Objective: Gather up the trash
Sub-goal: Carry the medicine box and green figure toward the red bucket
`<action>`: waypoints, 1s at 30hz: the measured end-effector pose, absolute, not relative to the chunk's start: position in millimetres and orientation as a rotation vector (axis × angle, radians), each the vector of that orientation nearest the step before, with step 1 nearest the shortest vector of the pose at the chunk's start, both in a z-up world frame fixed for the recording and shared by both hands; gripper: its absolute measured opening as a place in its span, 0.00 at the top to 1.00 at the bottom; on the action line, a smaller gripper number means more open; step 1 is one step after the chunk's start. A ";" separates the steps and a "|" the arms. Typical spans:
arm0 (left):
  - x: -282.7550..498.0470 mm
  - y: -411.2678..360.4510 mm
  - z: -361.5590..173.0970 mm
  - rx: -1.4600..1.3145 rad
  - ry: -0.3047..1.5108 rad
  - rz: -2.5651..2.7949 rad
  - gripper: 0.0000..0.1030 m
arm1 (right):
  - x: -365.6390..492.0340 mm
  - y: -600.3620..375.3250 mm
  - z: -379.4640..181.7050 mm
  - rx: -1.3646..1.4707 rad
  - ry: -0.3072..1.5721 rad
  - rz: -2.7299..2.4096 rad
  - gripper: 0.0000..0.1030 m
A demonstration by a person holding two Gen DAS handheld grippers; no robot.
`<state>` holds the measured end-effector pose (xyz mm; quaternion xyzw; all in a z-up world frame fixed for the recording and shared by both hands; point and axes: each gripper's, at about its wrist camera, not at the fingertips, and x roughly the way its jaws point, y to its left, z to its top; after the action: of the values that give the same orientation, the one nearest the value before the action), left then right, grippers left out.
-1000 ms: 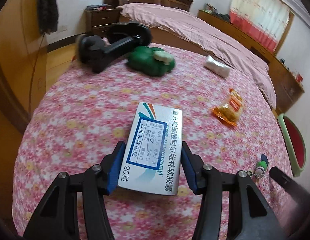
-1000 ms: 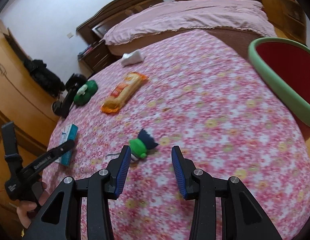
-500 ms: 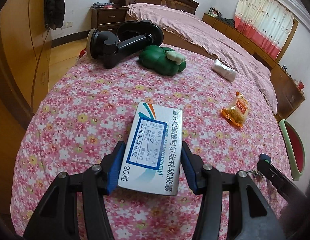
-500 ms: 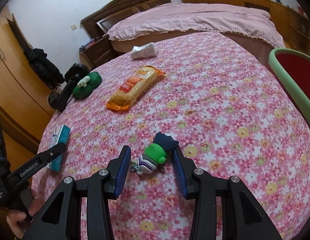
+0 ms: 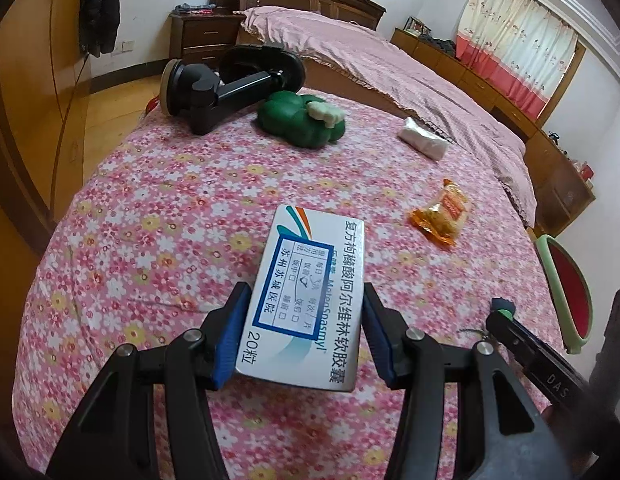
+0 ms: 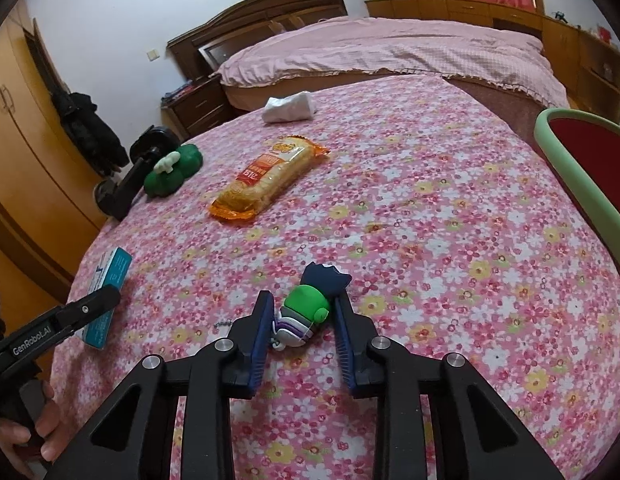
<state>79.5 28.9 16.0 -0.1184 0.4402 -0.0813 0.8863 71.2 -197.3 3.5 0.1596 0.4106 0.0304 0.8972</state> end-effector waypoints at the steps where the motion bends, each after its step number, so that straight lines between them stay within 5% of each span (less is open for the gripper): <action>1: 77.8 27.6 17.5 -0.244 0.913 -0.172 0.47 | 69.2 -197.7 4.2 0.340 0.850 0.073 0.71; 30: 41.9 -44.9 63.3 -0.154 0.851 -0.315 0.47 | -1.0 -262.2 69.4 0.473 0.644 0.058 0.71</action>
<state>41.9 -44.9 63.3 -0.0742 0.4104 -0.1521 0.8960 -1.0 -262.2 69.4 0.2301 0.3137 0.0284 0.9208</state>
